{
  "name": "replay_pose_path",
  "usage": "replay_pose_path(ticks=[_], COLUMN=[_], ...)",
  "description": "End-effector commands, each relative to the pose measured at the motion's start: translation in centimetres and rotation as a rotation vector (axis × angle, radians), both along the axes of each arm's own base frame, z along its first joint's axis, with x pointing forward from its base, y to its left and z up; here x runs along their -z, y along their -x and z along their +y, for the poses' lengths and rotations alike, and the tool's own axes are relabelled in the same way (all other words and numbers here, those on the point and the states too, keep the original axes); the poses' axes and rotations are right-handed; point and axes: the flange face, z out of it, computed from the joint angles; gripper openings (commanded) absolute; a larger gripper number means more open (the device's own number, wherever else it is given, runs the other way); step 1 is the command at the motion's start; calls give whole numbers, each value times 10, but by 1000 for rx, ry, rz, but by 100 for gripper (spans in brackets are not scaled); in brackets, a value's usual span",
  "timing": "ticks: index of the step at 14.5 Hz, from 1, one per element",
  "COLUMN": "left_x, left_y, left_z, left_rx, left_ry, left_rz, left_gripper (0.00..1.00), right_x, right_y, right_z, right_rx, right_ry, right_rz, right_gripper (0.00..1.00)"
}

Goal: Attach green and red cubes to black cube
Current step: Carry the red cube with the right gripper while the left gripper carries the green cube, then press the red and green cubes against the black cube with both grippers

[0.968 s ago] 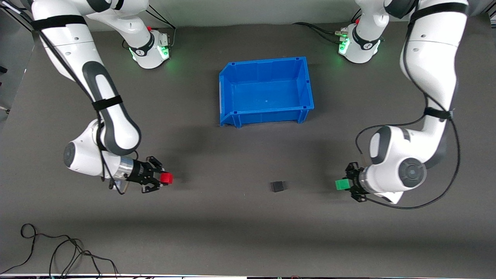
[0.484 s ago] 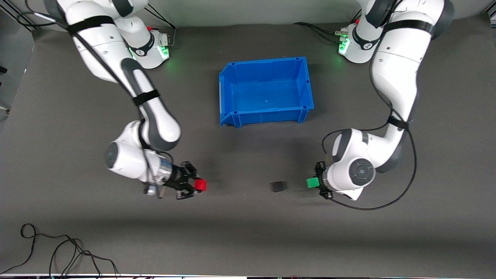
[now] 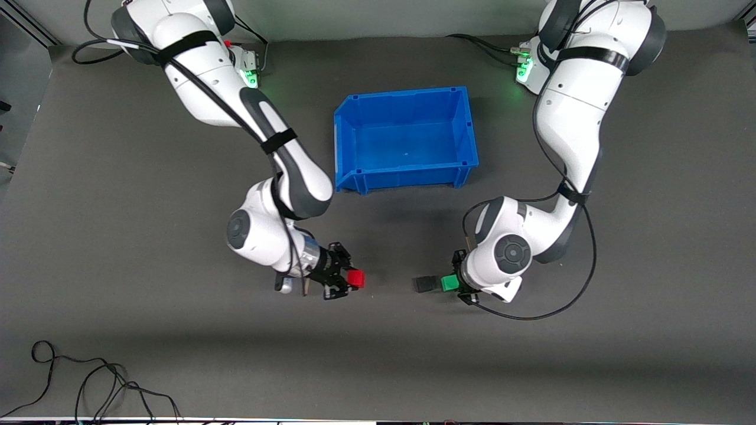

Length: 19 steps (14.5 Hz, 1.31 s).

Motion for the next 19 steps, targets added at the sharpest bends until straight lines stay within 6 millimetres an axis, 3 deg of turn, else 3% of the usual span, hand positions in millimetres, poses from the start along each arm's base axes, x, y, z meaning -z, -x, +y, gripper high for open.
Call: replay_pose_path(ticks=[1, 10, 12, 17, 19], left_x=[2, 1, 0, -12, -14], left_y=[-2, 4, 10, 14, 14], left_z=[-14, -34, -44, -53, -56], left_rx=[-24, -18, -2, 13, 15], left_ry=[9, 17, 17, 26, 32], left_rz=[-27, -34, -34, -26, -33], left_gripper=[0, 0, 0, 0, 0], right_x=[18, 36, 38, 69, 68], right_y=[3, 26, 21, 15, 11], right_z=[34, 84, 83, 82, 81], right_rx=[-39, -61, -31, -16, -20], right_ry=[34, 47, 39, 52, 55], right_rz=[-31, -112, -161, -196, -211], right_gripper=[0, 0, 0, 0, 0])
